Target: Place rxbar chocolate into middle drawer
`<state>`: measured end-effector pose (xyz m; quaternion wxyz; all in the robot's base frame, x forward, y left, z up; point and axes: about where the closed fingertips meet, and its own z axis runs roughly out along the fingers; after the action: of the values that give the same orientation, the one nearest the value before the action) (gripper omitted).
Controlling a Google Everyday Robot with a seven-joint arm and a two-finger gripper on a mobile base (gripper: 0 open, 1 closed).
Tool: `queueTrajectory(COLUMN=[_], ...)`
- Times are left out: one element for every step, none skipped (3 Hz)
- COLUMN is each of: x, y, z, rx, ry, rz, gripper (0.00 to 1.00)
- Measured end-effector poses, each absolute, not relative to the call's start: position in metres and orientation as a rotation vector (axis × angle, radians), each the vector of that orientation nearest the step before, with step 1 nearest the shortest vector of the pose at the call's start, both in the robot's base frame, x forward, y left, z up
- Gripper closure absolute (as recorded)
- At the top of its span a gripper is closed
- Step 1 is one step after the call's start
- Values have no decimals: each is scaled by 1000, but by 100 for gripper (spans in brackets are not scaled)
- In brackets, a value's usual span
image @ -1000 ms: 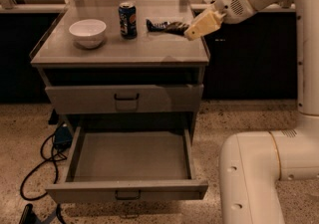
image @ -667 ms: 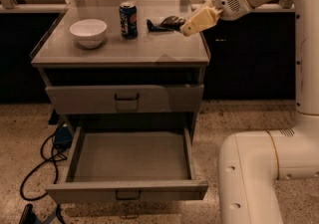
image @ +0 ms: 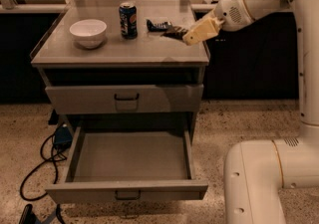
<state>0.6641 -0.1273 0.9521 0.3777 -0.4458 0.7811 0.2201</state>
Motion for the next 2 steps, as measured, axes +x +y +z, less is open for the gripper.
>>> queueTrajectory(x=[623, 608], y=[-126, -108], z=[892, 902], rx=[-1101, -1116], ry=[2105, 2043], rz=[723, 749], gripper=[100, 100])
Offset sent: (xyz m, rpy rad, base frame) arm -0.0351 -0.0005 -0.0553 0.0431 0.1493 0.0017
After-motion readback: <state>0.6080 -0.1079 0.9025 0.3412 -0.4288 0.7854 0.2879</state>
